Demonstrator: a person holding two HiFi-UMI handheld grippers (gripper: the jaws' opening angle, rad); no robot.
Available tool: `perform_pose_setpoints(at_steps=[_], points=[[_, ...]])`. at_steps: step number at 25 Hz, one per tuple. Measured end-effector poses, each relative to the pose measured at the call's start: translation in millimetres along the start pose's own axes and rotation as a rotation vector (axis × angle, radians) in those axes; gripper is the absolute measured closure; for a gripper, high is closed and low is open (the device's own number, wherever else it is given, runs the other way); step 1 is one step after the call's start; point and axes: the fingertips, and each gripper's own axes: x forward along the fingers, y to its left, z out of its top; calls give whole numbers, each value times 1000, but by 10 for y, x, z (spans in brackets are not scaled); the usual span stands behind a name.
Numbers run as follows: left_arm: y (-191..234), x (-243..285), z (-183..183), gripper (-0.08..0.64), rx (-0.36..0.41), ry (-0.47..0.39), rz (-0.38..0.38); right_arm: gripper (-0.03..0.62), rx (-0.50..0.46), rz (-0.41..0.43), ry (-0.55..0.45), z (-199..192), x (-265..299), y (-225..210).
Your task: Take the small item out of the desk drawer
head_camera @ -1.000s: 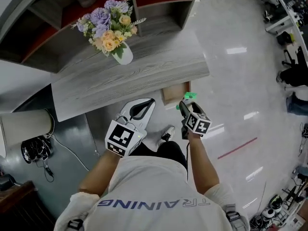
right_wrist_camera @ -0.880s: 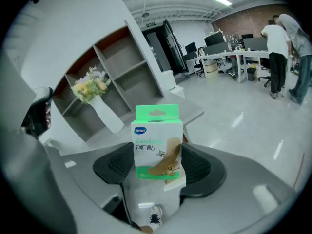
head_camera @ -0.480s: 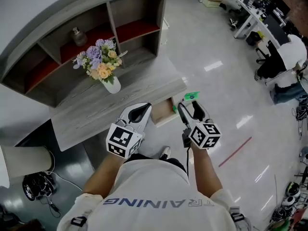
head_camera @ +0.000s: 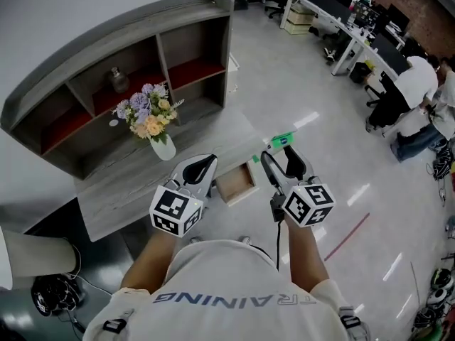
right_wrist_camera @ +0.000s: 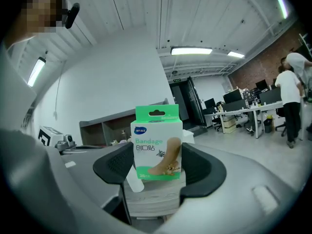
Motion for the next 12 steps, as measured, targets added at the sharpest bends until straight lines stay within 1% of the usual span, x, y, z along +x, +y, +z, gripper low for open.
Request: perform_pose_setpoints(at_steps=[5, 12], points=[[-42, 20, 10, 560, 4, -1, -15, 270, -6, -20, -3, 21, -24, -21], [7, 19, 34, 560, 8, 4, -7, 272, 11, -6, 5, 13, 3, -8]])
